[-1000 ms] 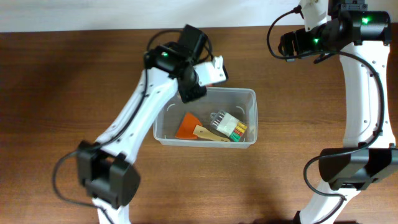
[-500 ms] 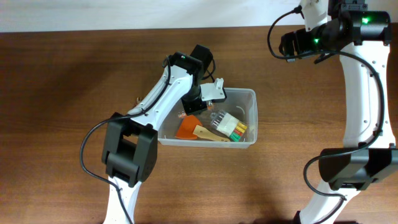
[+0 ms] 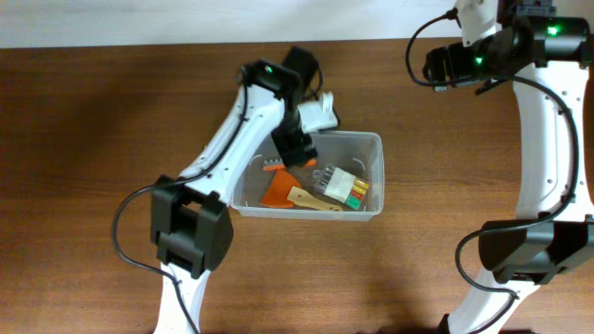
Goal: Pack container
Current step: 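Release the socket rail and lift the left gripper away, then lower the left gripper onto the red-black pliers and grasp them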
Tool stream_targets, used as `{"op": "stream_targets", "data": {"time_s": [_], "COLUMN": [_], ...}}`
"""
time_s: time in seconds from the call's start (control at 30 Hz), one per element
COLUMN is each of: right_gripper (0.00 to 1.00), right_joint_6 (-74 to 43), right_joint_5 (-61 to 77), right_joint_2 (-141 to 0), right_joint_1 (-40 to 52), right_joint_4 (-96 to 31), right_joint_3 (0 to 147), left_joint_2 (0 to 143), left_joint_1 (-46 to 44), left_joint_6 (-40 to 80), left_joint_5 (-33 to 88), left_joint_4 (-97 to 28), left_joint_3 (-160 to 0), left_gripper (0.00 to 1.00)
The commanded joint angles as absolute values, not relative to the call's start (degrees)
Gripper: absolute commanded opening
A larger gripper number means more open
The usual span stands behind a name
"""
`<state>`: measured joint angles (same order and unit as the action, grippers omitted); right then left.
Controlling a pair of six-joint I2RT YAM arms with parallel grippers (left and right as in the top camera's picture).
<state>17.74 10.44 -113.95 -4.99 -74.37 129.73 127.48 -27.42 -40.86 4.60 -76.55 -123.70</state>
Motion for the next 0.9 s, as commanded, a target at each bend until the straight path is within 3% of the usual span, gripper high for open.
{"op": "stream_targets", "data": {"time_s": [0.0,0.3,0.53,0.87], "right_gripper": [0.99,0.99,0.99,0.99], "right_joint_6": [17.0,17.0,17.0,17.0], "right_joint_5": [9.9,9.9,9.9,9.9], "right_joint_2": [-113.7,-113.7,-113.7,-113.7], "right_joint_1": [-6.4,-6.6,-6.6,-6.6], "right_joint_4": [-74.2,-74.2,-74.2,-74.2], "right_joint_3": [129.9,129.9,129.9,129.9], "left_joint_2": [122.0,121.3,121.3,121.3], "left_joint_1": [-23.5,-4.2,1.7,-0.8], "left_joint_6": [-31.2,1.8,-9.0,-11.8], "left_joint_5": [1.4,1.3,1.1,1.0], "left_joint_4": [-79.2,-85.2,-83.7,-66.8], "left_joint_3": [-132.3,-133.8,-122.8,-99.0], "left_gripper": [0.99,0.99,0.99,0.99]}}
